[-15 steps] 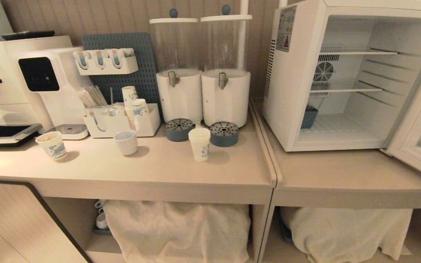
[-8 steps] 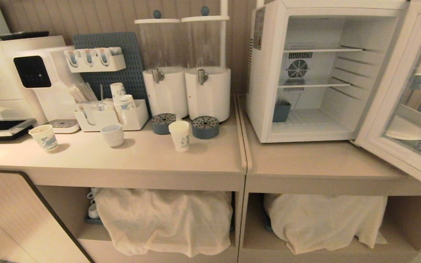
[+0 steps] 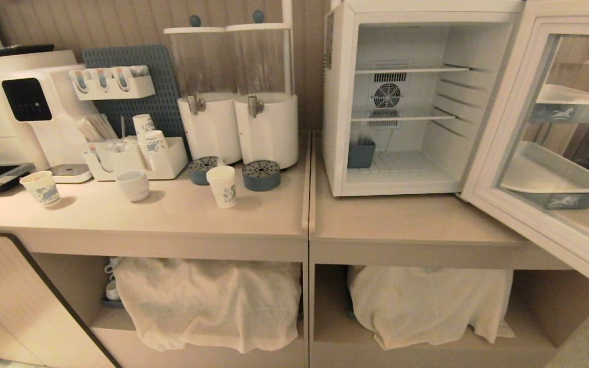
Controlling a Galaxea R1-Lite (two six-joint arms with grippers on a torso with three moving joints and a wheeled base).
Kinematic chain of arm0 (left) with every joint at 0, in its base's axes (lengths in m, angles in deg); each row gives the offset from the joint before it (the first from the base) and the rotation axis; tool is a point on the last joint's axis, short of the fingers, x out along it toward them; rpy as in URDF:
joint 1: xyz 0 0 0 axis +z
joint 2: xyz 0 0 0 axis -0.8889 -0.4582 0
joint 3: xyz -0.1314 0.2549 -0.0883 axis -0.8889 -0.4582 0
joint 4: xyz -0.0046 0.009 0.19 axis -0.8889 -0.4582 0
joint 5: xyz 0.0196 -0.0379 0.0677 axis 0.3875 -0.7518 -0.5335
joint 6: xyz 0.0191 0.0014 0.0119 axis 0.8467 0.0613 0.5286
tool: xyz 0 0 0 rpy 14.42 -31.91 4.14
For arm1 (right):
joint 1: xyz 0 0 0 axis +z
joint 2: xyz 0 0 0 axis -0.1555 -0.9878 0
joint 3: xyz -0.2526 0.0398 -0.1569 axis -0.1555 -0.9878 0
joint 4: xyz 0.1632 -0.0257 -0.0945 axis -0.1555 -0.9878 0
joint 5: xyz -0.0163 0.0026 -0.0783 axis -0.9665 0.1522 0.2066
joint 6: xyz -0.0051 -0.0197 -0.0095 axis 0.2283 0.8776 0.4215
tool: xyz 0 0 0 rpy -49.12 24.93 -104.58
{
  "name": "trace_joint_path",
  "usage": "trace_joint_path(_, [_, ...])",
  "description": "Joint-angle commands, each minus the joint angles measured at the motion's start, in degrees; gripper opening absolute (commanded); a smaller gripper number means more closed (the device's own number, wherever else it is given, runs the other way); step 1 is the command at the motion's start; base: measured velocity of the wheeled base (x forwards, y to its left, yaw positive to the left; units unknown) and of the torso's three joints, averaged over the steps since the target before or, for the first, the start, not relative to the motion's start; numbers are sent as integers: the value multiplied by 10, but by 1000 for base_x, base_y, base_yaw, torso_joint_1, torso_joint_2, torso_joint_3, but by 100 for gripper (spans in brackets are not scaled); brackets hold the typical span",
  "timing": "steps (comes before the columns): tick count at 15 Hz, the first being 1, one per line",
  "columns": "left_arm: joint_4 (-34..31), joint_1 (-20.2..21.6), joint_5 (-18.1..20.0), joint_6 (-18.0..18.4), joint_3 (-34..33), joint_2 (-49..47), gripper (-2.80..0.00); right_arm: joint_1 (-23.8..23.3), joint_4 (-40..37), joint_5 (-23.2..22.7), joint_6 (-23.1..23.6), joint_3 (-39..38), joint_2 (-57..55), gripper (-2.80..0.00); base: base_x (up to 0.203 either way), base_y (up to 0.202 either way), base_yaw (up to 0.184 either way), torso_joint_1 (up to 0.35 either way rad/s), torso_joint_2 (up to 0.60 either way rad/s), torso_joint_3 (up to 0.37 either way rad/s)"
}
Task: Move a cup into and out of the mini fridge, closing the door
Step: Close the freezer door
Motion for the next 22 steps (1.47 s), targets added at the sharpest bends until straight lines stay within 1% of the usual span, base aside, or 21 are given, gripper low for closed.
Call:
trace_joint_path(1, [1,0,0,0,-11,-1,-280,0,0,0,0,0,1,-280,1,-191,0,6,7,-6])
trace_joint_path(17, [1,0,0,-1,-11,-1,-280,0,1,0,0,0,1,-280,1,-190,0,3,2,1])
trace_joint_path(19, [1,0,0,0,-11,-1,-280,0,3,-1,-1,-1,1,-280,0,-99,1,4,2,-1])
trace_joint_path(22, [1,0,0,0,-11,-1,-280,0,1,-1,-2,0,1,-280,0,0,0,0,0,0])
